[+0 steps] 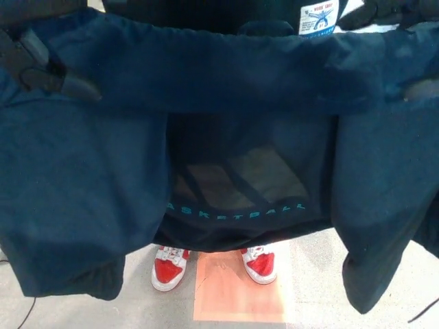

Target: A person hands a coat to the robot and the robot grabs it with both hands and holds it while the person wears the coat.

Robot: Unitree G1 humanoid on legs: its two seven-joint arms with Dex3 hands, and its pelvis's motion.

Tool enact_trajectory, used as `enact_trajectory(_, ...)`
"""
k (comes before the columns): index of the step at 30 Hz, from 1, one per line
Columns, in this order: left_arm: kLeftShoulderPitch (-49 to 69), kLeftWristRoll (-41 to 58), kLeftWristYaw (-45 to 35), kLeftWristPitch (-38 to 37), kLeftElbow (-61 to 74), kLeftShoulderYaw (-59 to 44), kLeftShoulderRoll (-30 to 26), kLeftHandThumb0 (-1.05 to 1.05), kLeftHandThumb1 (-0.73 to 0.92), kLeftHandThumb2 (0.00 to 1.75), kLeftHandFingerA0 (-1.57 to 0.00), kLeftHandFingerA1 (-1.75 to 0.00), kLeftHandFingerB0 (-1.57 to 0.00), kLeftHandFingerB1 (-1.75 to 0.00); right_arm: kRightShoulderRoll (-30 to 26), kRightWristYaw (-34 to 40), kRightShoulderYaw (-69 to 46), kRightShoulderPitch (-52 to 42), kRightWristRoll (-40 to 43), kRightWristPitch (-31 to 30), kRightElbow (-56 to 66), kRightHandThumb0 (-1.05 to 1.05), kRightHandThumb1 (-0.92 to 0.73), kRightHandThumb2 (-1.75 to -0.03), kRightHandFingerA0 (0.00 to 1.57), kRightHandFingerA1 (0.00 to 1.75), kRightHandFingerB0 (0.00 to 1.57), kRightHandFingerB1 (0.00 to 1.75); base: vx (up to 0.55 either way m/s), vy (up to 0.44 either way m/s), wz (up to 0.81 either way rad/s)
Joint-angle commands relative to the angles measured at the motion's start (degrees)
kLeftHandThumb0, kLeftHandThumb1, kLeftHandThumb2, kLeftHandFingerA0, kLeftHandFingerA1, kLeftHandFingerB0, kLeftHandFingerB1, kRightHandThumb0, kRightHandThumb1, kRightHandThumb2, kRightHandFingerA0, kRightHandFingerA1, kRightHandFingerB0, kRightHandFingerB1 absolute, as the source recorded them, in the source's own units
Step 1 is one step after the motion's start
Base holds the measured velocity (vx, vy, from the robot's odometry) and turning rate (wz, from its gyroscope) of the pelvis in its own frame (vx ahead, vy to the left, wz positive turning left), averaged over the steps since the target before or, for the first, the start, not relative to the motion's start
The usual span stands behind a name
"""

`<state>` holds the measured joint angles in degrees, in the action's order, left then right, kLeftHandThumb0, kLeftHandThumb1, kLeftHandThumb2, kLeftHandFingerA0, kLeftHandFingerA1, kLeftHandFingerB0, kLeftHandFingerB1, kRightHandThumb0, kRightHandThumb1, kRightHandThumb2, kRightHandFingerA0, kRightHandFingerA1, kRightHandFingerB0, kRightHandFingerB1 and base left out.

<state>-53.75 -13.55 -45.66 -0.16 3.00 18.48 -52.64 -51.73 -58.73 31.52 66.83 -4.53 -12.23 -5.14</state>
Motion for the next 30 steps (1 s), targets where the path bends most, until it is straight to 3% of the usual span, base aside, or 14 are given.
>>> enact_trajectory(1,-3.30,5.54,-23.26,14.92,-0.62,3.40,-3.30,-0.84,0.50,0.85,-0.13,-0.41,-0.07,-0.25,-0.71,-23.54,5.37,7.54,-2.15,-4.94,-4.35,-0.92,-0.67,-0.61,0.43,0.43,0.02,0.23,0.00,0.000,0.00)
enact_trajectory(8,-2.59,4.71,-24.82,15.92,0.51,3.62,-3.44,-0.38,0.19,0.87,-0.02,-0.48,0.00,-0.47,-1.31,-24.60,6.21,7.07,-3.09,-3.82,-4.42,-0.97,-0.59,-0.93,0.35,0.50,0.07,0.15,0.00,0.000,0.00)
enact_trajectory(9,-2.51,4.77,-25.21,14.78,0.34,3.73,-3.41,-0.88,0.62,0.60,-0.28,-0.36,-0.17,-0.27,-1.46,-24.54,6.43,6.87,-3.57,-3.17,-4.45,-0.88,-0.54,-0.92,0.35,0.50,0.04,0.26,0.00,0.000,0.00)
enact_trajectory(14,-2.24,4.04,-25.54,12.86,0.08,3.72,-3.23,-0.86,0.50,0.84,-0.32,-0.46,-0.23,-0.39,-1.32,-25.15,6.42,7.05,-4.32,-3.20,-4.76,-0.83,-0.67,-0.61,0.49,0.41,0.19,0.28,0.00,0.000,0.00)
enact_trajectory(16,-2.75,3.09,-25.31,11.89,-0.55,3.88,-2.92,-0.87,0.62,0.60,-0.46,-0.39,-0.32,-0.32,-1.16,-23.47,5.73,6.87,-5.37,0.82,-5.70,-0.86,-0.71,-0.63,0.67,0.45,0.47,0.37,0.00,0.000,0.00)
enact_trajectory(17,-2.21,2.86,-24.68,11.85,-0.12,3.56,-2.80,-0.91,0.59,0.66,-0.62,-0.44,-0.53,-0.40,-1.70,-21.27,5.04,5.67,-6.42,2.42,-4.44,-0.81,-0.85,-0.67,1.14,0.59,1.06,0.54,0.00,0.000,0.00)
enact_trajectory(19,-0.68,2.12,-22.88,11.50,1.12,2.87,-2.61,-0.85,0.71,0.63,-0.82,-0.50,-0.73,-0.45,-2.78,-17.01,3.26,2.73,-8.00,4.55,-1.60,-0.73,-0.91,-0.69,1.26,0.71,1.20,0.63,0.00,0.000,0.00)
enact_trajectory(21,3.85,-4.52,-14.19,9.08,5.27,1.85,-2.48,-0.66,0.76,1.15,-0.98,-0.73,-0.96,-0.72,-2.38,-4.00,-4.36,-6.30,-7.85,3.96,2.15,-0.48,-0.76,-1.14,0.84,0.95,0.78,1.00,0.00,0.000,0.00)
enact_trajectory(23,5.41,-5.83,-11.87,8.89,6.50,1.21,-2.11,-0.67,0.92,0.71,-1.14,-0.57,-1.09,-0.63,-1.79,-0.64,-7.77,-9.67,-7.76,4.90,3.31,-0.55,-0.92,-0.71,0.63,0.65,0.63,0.59,0.00,0.000,0.00)
enact_trajectory(25,9.03,-6.87,-5.33,6.20,6.81,-0.95,-0.79,-0.42,0.79,1.17,-0.92,-0.80,-0.88,-0.88,-1.17,6.57,-12.19,-14.53,-9.14,6.55,5.33,-0.40,-0.92,-0.69,0.76,0.58,0.74,0.58,0.00,0.000,0.00)
enact_trajectory(26,10.06,-7.40,-3.24,5.05,6.78,-1.70,-0.46,-0.46,0.92,0.74,-0.89,-0.70,-0.80,-0.69,-0.91,9.37,-13.75,-16.19,-9.97,9.29,5.39,-0.38,-0.92,-0.70,0.84,0.62,0.79,0.59,0.00,0.000,0.00)
enact_trajectory(28,12.56,-9.61,2.20,2.30,6.03,-2.67,0.05,-0.38,0.86,0.68,-0.76,-1.67,-0.68,-1.38,-0.01,15.20,-16.36,-20.05,-12.21,10.22,7.25,-0.31,-0.72,-1.12,0.93,1.02,0.75,0.75,0.00,0.000,0.00)
enact_trajectory(29,13.57,-10.63,4.86,1.06,5.45,-3.04,0.37,-0.38,0.86,0.68,-0.76,-1.67,-0.68,-1.38,0.49,17.65,-17.45,-21.61,-13.25,9.87,8.09,-0.31,-0.72,-1.12,0.93,1.02,0.75,0.75,0.00,0.000,0.00)
enact_trajectory(30,14.42,-10.97,6.18,0.06,5.10,-3.27,0.42,-0.36,0.85,0.70,-0.80,-1.54,-0.70,-1.27,0.99,19.72,-18.59,-23.40,-13.84,10.57,8.71,-0.36,-0.90,-0.68,0.89,1.28,0.82,0.81,0.00,0.000,0.00)
